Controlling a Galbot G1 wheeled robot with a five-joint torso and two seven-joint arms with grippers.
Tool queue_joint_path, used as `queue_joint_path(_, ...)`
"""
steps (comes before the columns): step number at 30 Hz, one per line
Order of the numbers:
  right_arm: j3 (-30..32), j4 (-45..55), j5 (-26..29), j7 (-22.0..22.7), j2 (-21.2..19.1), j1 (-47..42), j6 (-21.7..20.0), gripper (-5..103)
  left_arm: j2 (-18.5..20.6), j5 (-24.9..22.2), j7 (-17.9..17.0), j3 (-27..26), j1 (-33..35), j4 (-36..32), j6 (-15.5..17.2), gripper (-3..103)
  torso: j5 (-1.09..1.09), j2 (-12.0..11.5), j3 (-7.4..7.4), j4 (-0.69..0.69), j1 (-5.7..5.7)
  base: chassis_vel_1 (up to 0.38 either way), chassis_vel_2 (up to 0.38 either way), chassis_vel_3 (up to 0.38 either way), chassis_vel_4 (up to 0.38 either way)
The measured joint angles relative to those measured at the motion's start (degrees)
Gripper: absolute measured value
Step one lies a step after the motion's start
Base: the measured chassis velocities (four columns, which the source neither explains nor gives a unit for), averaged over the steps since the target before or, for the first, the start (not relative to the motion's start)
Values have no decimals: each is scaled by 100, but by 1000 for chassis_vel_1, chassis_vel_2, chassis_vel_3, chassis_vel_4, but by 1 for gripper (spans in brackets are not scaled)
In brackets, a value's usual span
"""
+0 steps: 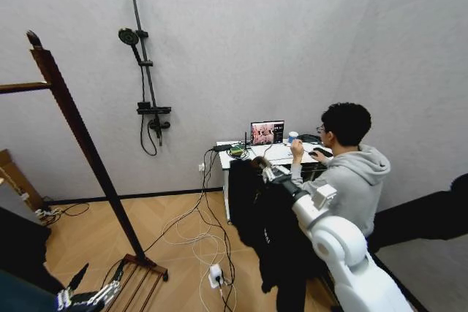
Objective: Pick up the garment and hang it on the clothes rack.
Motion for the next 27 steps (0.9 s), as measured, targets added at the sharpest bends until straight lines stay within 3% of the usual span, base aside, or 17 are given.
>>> queue_joint_path(27,-34,-232,73,-30,-26,125,46,9,0,0,-1,0,0,0,0,100,1,0,1,-1,0,6,6,6,9)
